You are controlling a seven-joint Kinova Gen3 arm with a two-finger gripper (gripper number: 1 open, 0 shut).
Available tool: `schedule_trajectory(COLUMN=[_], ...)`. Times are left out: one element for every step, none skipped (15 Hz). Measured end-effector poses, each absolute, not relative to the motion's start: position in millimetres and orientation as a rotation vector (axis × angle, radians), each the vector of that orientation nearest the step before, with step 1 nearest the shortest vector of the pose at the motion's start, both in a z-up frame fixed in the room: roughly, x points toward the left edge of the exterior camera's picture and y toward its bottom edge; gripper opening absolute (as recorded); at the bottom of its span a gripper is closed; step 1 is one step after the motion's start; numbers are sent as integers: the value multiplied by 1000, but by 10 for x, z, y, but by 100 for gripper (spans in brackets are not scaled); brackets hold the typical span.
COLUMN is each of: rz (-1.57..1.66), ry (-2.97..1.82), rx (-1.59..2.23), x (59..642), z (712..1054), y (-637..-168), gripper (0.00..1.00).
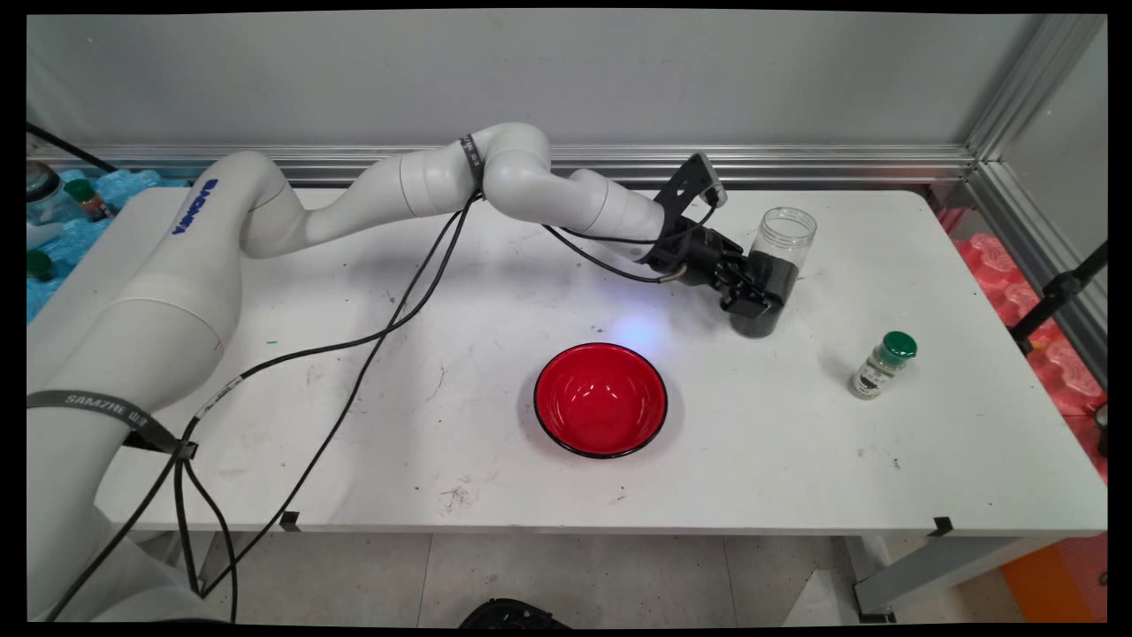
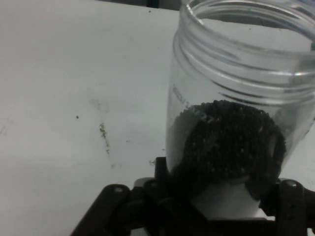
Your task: Pour the black seasoning powder in the red bowl
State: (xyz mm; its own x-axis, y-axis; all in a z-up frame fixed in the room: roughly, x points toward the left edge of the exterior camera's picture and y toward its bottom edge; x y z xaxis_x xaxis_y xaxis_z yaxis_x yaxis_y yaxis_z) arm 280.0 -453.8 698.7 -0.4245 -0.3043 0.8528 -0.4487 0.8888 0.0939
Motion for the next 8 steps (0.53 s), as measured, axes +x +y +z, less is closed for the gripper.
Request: schedule_trajectory(rz=[179, 178, 177, 178, 178, 178, 178, 178], ry=[-2046, -2047, -2048, -2048, -2048, -2048, -2048, -2047], rx=[543, 542, 541, 539, 538, 536, 533, 530], x=[2802, 2804, 2806, 2808, 2808, 2809, 2811, 2815], z=[6986, 6985, 6986, 6990, 6993, 6997, 7005, 7016], y=[-4533, -4529, -4528, -4526, -4526, -4526, -4526, -4524], gripper=[0, 0, 0, 0, 0, 0, 0, 0])
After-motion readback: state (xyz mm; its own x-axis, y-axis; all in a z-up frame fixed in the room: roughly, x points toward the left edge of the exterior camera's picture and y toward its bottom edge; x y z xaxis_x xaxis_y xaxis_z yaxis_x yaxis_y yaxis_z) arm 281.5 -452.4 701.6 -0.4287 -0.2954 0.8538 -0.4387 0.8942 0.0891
